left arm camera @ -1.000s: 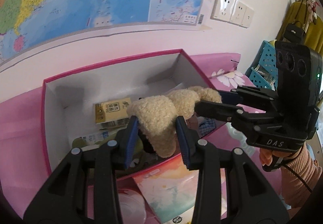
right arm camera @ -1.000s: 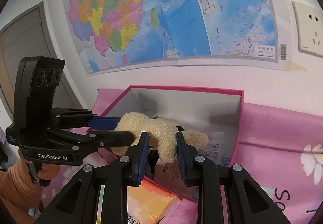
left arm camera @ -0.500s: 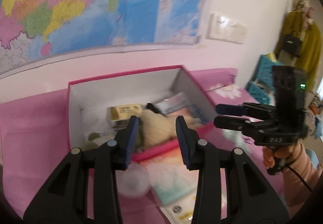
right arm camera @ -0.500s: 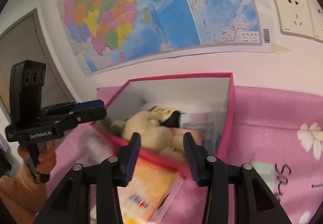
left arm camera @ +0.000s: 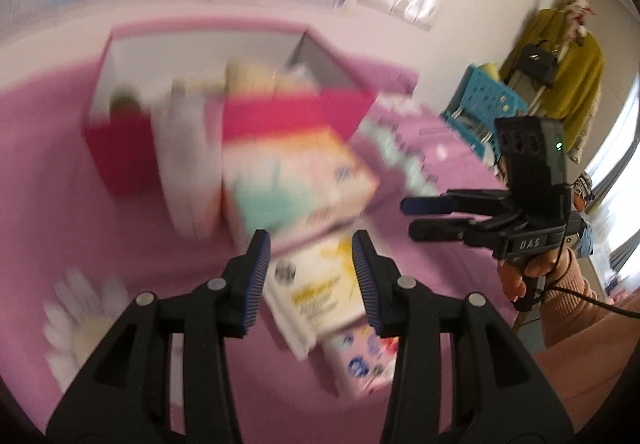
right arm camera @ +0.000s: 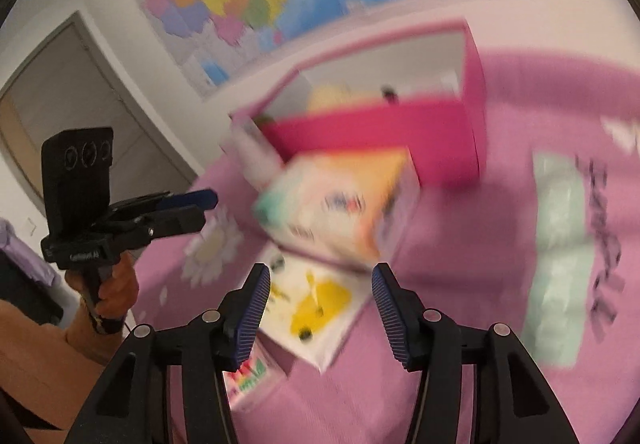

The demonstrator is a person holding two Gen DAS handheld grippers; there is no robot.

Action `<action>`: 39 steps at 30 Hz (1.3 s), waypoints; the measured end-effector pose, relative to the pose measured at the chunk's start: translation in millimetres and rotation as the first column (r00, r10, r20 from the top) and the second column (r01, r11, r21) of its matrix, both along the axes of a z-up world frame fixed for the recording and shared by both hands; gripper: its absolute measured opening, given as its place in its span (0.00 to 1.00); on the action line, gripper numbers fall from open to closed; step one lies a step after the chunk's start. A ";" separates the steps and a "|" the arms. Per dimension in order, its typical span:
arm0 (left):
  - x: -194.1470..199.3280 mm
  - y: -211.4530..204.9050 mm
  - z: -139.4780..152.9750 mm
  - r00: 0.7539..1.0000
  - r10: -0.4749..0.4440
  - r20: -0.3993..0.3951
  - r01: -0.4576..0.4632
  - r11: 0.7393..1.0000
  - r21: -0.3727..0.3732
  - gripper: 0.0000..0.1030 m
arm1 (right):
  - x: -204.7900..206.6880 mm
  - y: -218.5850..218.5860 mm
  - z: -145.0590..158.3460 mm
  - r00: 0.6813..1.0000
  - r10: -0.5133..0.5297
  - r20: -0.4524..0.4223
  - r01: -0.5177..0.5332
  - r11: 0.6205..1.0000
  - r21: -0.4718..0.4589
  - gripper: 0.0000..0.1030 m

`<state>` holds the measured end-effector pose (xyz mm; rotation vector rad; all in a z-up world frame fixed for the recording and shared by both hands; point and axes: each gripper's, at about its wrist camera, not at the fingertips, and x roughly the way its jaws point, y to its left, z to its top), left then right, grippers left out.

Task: Organize soft objects
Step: 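Move the left gripper down to the white-and-yellow wet wipes pack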

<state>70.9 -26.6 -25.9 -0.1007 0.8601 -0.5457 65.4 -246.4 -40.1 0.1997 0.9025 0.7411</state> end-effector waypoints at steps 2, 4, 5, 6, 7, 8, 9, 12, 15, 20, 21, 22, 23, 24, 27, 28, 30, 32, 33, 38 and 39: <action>-0.4 3.3 -19.9 0.997 0.013 -0.072 -0.014 1.000 -0.010 0.43 | -0.9 2.5 -15.9 0.999 -0.022 -0.044 0.022 1.000 -0.015 0.53; -3.5 6.2 -29.1 0.994 0.020 -0.104 -0.023 1.000 -0.021 0.43 | -3.2 5.6 -25.9 0.997 -0.028 -0.066 0.027 0.999 -0.019 0.53; -5.3 7.0 -33.5 0.993 0.019 -0.118 -0.022 0.999 -0.024 0.43 | -3.1 7.4 -29.3 0.997 -0.031 -0.071 0.029 0.999 -0.028 0.53; -6.1 7.8 -37.5 0.991 0.018 -0.132 -0.022 0.999 -0.030 0.43 | -4.0 9.8 -32.8 0.997 -0.034 -0.076 0.031 0.999 -0.039 0.53; -6.7 8.5 -42.1 0.988 0.019 -0.150 -0.025 0.999 -0.039 0.43 | -4.7 11.8 -35.3 0.996 -0.032 -0.081 0.029 0.999 -0.036 0.53; -6.3 8.0 -45.1 0.987 0.017 -0.162 -0.024 0.999 -0.041 0.43 | -5.4 12.6 -36.0 0.996 -0.034 -0.078 0.032 0.999 -0.032 0.53; -6.1 7.2 -48.0 0.985 0.014 -0.170 -0.022 0.999 -0.042 0.43 | -6.0 13.7 -36.0 0.997 -0.036 -0.073 0.033 0.999 -0.034 0.53; -4.7 2.7 -53.2 0.983 0.000 -0.185 -0.009 0.999 -0.048 0.43 | -6.1 16.4 -36.4 0.997 -0.039 -0.069 0.037 0.999 -0.034 0.53; -2.8 -2.5 -54.7 0.982 -0.014 -0.188 0.003 0.998 -0.057 0.43 | -7.7 21.7 -35.9 0.997 -0.033 -0.064 0.031 0.999 -0.037 0.53; 2.4 -6.7 -55.1 0.981 -0.016 -0.194 0.004 0.998 -0.066 0.43 | -7.7 24.0 -36.7 0.997 -0.025 -0.067 0.024 0.999 -0.022 0.54; 2.8 -7.1 -55.3 0.981 -0.018 -0.196 0.005 0.998 -0.069 0.43 | -7.8 23.5 -36.7 0.997 -0.026 -0.068 0.025 1.000 -0.018 0.54; 3.2 -7.1 -55.7 0.980 -0.020 -0.197 0.006 0.997 -0.071 0.43 | -7.3 24.0 -37.2 0.997 -0.026 -0.068 0.025 1.000 -0.017 0.54; 3.6 -5.9 -55.9 0.980 -0.023 -0.199 0.008 0.997 -0.075 0.44 | -7.0 23.9 -37.4 0.997 -0.026 -0.068 0.025 1.000 -0.013 0.54; 4.7 -4.5 -56.3 0.979 -0.026 -0.204 0.007 0.996 -0.090 0.45 | -7.5 23.7 -37.6 0.997 -0.027 -0.069 0.027 1.000 -0.010 0.54; 5.4 0.2 -56.4 0.976 -0.025 -0.215 0.001 0.994 -0.110 0.45 | -7.6 22.9 -37.7 0.997 -0.030 -0.074 0.030 1.000 0.001 0.53; 4.8 -0.4 -56.3 0.977 -0.023 -0.212 0.001 0.994 -0.106 0.45 | -7.5 22.9 -38.4 0.997 -0.031 -0.074 0.031 1.000 0.002 0.53; 3.1 -4.2 -55.0 0.980 -0.016 -0.200 0.000 0.997 -0.079 0.45 | -7.8 21.4 -38.5 0.997 -0.033 -0.076 0.034 0.999 0.008 0.52; 0.9 -8.3 -53.5 0.982 -0.008 -0.188 -0.001 0.999 -0.046 0.45 | -8.3 20.7 -38.3 0.996 -0.037 -0.076 0.037 0.999 0.011 0.52; 0.6 -8.9 -53.0 0.983 -0.006 -0.184 0.000 0.999 -0.036 0.45 | -8.8 20.9 -38.1 0.997 -0.036 -0.074 0.036 0.999 0.008 0.52; 0.6 -10.8 -51.8 0.985 0.002 -0.175 -0.004 1.000 -0.014 0.45 | -8.3 20.2 -37.8 0.997 -0.036 -0.075 0.037 0.999 0.009 0.52; 1.1 -10.3 -51.8 0.984 0.002 -0.176 -0.005 1.000 -0.017 0.45 | -7.9 20.0 -37.8 0.996 -0.038 -0.077 0.038 0.999 0.011 0.52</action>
